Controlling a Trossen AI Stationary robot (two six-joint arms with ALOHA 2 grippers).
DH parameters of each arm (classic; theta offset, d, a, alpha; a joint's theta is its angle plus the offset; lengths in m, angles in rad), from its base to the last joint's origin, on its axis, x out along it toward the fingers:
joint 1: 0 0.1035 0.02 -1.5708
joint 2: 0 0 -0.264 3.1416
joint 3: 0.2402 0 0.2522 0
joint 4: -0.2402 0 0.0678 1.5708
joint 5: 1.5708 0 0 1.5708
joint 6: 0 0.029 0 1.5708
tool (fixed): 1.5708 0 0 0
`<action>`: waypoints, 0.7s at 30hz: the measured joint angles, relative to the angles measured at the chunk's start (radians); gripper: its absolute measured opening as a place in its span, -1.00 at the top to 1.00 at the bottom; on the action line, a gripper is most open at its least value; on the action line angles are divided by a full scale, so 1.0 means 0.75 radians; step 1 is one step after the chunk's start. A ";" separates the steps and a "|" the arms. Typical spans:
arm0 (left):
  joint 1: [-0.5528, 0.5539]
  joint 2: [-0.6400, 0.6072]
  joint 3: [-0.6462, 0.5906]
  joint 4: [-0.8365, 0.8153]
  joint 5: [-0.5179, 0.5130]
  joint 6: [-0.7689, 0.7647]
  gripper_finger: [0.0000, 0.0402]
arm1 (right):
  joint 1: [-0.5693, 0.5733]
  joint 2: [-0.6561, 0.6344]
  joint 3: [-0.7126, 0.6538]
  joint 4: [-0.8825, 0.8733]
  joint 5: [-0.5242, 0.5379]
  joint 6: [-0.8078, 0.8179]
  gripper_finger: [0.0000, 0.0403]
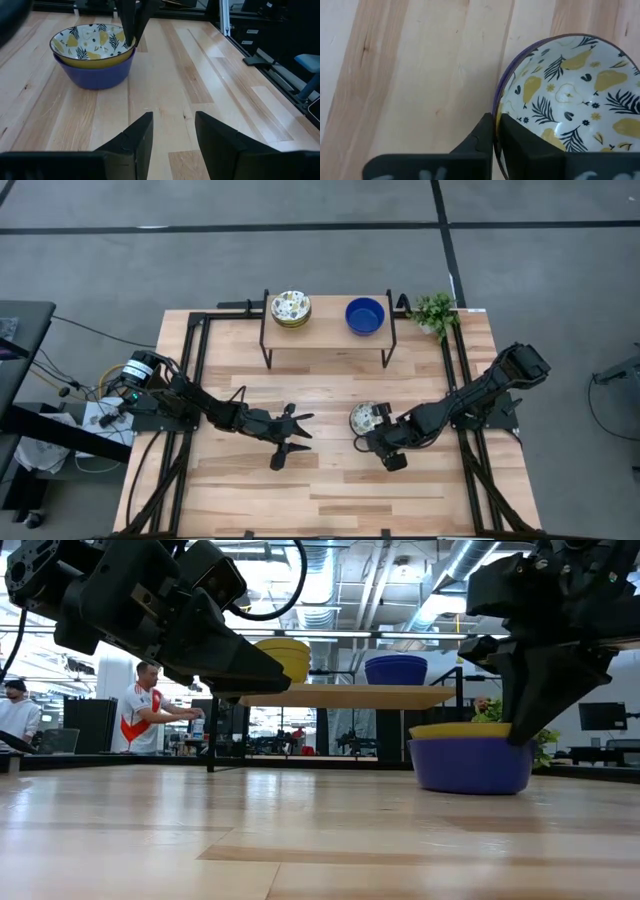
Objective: Pick & Place Mini bowls
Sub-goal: Stack the white patterned bowl on top of the white patterned bowl on the shelf
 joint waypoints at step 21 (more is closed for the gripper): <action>0.000 0.000 0.000 0.000 0.000 0.000 0.28 | -0.030 -0.005 0.012 -0.029 -0.075 0.033 0.59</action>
